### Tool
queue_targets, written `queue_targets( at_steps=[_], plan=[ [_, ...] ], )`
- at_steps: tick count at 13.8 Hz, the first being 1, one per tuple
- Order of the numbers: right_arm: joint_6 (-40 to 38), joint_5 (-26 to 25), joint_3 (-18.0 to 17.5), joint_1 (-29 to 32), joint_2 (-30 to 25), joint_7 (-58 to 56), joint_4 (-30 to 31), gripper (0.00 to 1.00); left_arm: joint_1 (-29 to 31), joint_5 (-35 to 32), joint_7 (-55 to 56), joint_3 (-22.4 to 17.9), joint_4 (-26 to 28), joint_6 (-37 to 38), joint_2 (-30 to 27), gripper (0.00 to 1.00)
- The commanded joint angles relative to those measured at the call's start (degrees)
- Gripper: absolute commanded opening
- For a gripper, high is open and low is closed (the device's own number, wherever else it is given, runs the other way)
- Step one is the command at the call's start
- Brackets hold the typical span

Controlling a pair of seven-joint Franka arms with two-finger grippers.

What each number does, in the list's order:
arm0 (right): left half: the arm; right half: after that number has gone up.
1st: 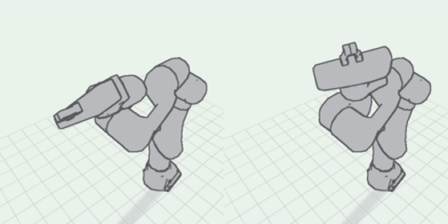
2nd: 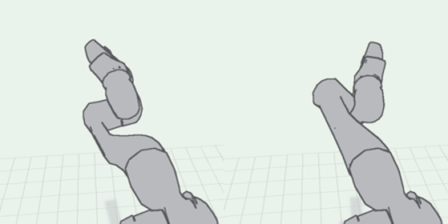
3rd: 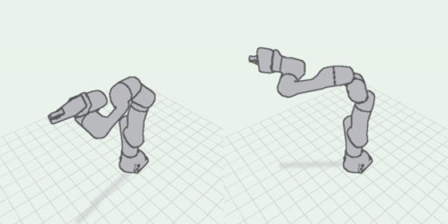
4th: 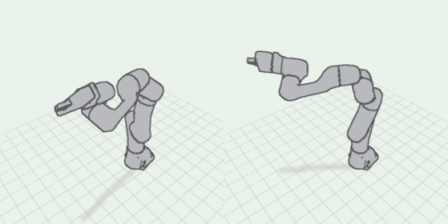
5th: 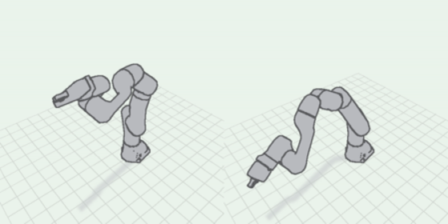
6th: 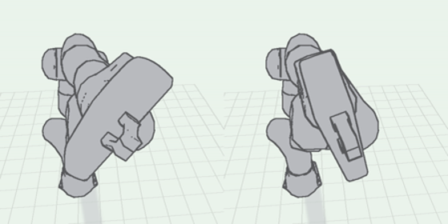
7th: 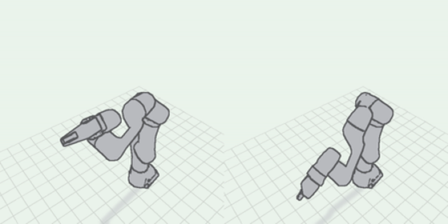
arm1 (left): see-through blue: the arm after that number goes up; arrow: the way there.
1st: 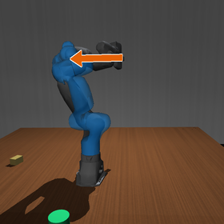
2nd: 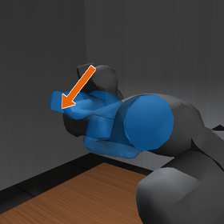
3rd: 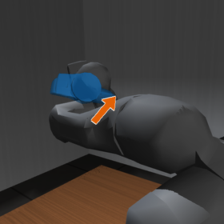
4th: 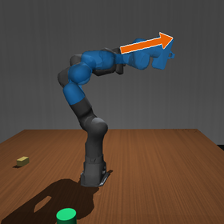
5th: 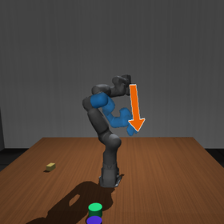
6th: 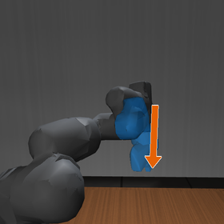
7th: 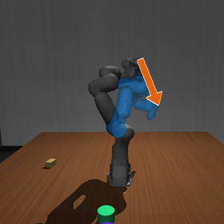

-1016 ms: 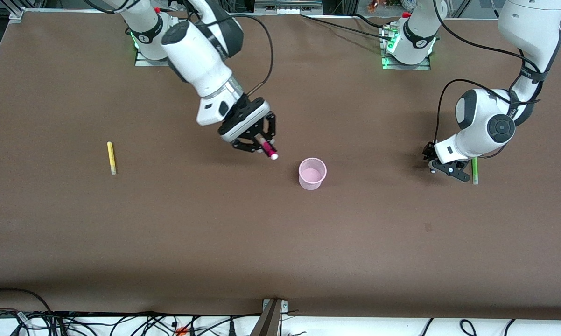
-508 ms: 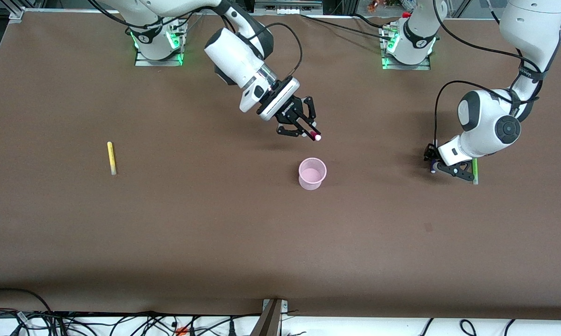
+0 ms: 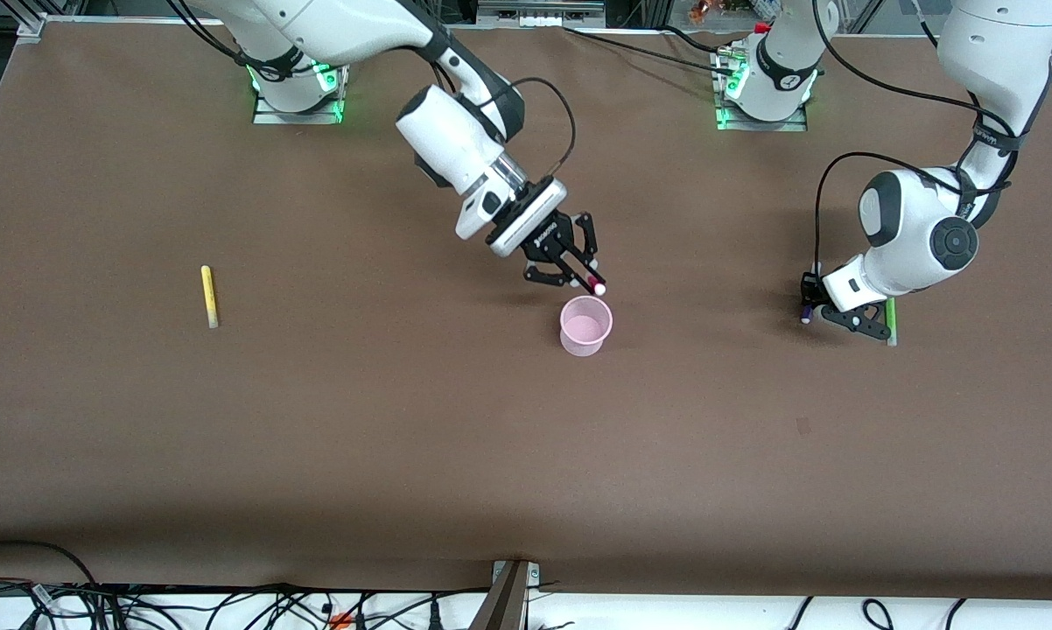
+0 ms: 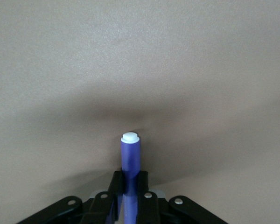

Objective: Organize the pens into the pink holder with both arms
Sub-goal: 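Lift the pink marker with the right gripper and carry it over the cup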

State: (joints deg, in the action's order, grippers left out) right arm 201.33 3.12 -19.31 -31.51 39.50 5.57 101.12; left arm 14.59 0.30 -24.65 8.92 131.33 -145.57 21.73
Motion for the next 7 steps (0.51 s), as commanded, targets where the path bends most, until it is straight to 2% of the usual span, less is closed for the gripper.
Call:
queue_targets(
  at_steps=[1, 4, 7],
  plan=[
    [0.7, 0.7, 4.6, -4.1, 6.0, -1.0, -6.7, 0.00, 0.4, 1.5, -2.1, 0.6, -0.3, 0.2, -0.2, 0.01],
    [0.6, 0.2, 6.0, -4.2, 7.6, -1.2, -7.3, 0.00, 0.4, 1.5, -10.6, 0.8, -2.0, 3.1, -1.9, 0.00],
    [0.7, 0.1, 6.5, -4.4, 9.5, -1.2, -9.2, 0.00, 0.3, 2.0, -12.7, 3.1, -11.8, 15.0, -1.7, 0.00]
  ],
)
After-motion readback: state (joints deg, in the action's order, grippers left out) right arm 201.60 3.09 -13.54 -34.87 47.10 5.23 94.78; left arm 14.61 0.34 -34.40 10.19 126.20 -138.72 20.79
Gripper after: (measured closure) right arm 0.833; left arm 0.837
